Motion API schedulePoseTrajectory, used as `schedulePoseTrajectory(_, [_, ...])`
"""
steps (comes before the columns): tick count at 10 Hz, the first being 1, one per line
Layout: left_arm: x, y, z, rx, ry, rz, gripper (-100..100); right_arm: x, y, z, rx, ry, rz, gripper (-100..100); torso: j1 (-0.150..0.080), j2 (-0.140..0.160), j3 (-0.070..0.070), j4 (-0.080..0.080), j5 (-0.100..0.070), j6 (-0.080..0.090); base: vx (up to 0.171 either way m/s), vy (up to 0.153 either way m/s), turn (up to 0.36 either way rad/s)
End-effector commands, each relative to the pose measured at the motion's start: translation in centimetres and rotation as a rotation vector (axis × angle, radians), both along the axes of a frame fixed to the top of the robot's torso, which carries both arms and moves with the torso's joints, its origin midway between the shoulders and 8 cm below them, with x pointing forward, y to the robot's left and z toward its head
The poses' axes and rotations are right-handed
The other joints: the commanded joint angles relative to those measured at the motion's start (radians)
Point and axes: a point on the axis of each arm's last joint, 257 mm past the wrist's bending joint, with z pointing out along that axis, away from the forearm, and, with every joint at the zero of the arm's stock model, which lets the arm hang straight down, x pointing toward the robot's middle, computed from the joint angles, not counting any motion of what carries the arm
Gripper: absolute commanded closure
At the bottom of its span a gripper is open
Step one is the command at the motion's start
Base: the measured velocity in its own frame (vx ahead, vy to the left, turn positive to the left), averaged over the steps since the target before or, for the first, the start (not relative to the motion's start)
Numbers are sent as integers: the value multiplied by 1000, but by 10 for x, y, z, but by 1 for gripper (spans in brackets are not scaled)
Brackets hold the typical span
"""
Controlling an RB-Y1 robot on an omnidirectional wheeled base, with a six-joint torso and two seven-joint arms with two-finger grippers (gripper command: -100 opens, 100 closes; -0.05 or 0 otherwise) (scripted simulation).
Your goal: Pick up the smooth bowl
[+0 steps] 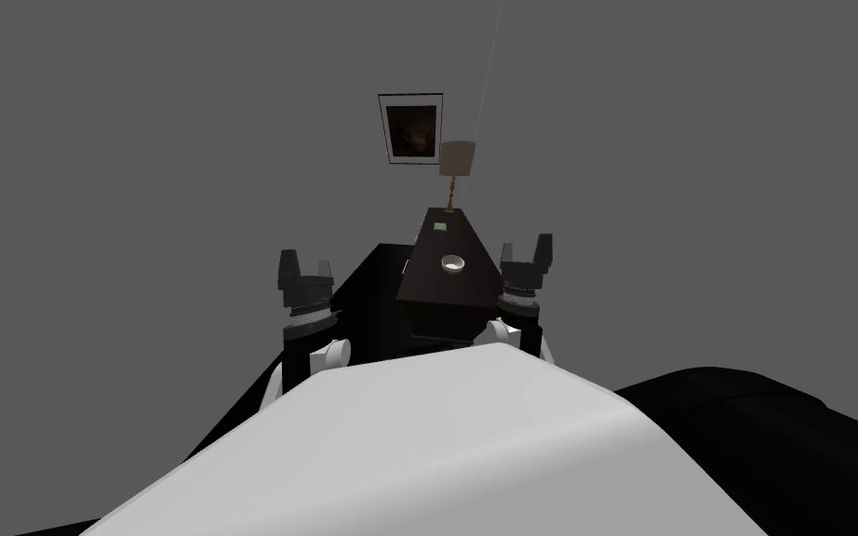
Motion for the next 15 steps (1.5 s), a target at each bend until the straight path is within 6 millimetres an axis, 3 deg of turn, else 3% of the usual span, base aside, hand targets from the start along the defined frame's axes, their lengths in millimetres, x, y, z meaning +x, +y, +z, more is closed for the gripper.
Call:
schedulePoseTrajectory(1, [0, 0, 0, 0, 0, 0, 0, 5, 4, -9, -44, 29, 11, -100, 0, 0, 0, 0, 0, 0, -45, 21, 49])
schedulePoseTrajectory(4, [0, 0, 0, 0, 0, 0, 0, 16, 10, -31, -136, 97, 27, -100, 2, 4, 2, 1, 0, 0, -54, 39, 67])
schedulePoseTrajectory(7, [0, 0, 0, 0, 0, 0, 0, 28, 10, -66, -250, 191, 35, -100, 3, 1, 1, 0, 1, 0, -17, 46, 94])
schedulePoseTrajectory(8, [0, 0, 0, 0, 0, 0, 0, 29, 12, -66, -265, 194, 42, -100, 2, 1, 0, 0, 1, 0, -3, 33, 31])
schedulePoseTrajectory(10, [0, 0, 0, 0, 0, 0, 0, 36, 8, -95, -353, 268, 43, -100, 2, 0, 0, 0, 0, 0, -6, 45, 111])
schedulePoseTrajectory(13, [0, 0, 0, 0, 0, 0, 0, 39, 6, -111, -429, 312, 55, -100, 2, 0, 0, 0, 0, 0, -4, 31, 59])
schedulePoseTrajectory(14, [0, 0, 0, 0, 0, 0, 0, 42, 1, -128, -479, 354, 54, -100, 1, 0, 0, 0, 0, 0, 0, 33, 100])
schedulePoseTrajectory(15, [0, 0, 0, 0, 0, 0, 0, 42, 2, -128, -490, 355, 58, -100, 2, 0, 0, 0, 0, 0, 2, 31, 55])
